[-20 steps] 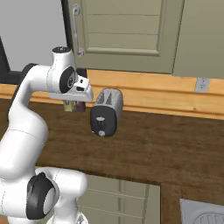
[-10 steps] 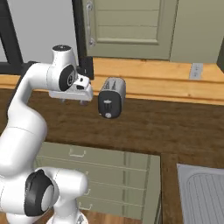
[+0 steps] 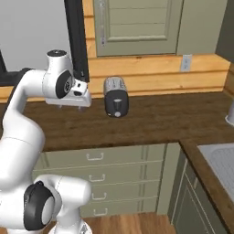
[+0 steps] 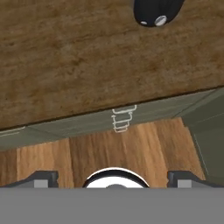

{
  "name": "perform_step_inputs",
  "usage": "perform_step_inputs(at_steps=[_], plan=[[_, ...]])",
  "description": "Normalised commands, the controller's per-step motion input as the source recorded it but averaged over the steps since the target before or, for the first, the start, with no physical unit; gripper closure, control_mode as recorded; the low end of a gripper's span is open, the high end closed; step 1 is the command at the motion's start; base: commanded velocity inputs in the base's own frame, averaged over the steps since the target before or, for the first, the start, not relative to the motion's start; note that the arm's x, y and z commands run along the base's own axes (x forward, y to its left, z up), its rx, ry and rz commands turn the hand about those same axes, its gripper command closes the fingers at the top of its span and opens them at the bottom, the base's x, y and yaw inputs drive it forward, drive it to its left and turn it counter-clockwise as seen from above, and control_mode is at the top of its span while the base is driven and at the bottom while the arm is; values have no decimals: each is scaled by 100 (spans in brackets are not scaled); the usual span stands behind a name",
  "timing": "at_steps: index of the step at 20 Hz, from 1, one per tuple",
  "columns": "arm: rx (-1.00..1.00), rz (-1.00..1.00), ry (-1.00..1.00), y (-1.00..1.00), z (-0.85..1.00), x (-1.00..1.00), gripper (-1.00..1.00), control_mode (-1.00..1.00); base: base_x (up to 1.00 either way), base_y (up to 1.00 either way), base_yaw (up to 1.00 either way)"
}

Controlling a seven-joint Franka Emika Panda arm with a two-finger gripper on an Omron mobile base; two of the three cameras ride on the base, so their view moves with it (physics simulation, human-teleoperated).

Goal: Take a straw from the drawer in front and place it inside the glass cup on the dining counter.

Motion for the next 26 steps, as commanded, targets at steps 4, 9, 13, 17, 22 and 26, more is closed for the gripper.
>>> perform_step_inputs(at_steps=[4,9,13,17,22,26], plan=[[0,0,0,0,0,0,-100,100,0,74,-58],[0,0,0,0,0,0,-100,100,0,72,-59],[0,0,0,0,0,0,-100,100,0,75,-57],[0,0,0,0,0,0,-100,100,-2,74,-56],[0,0,0,0,0,0,-100,100,-22,46,-49],[0,0,0,0,0,0,-100,100,-46,33,-45]])
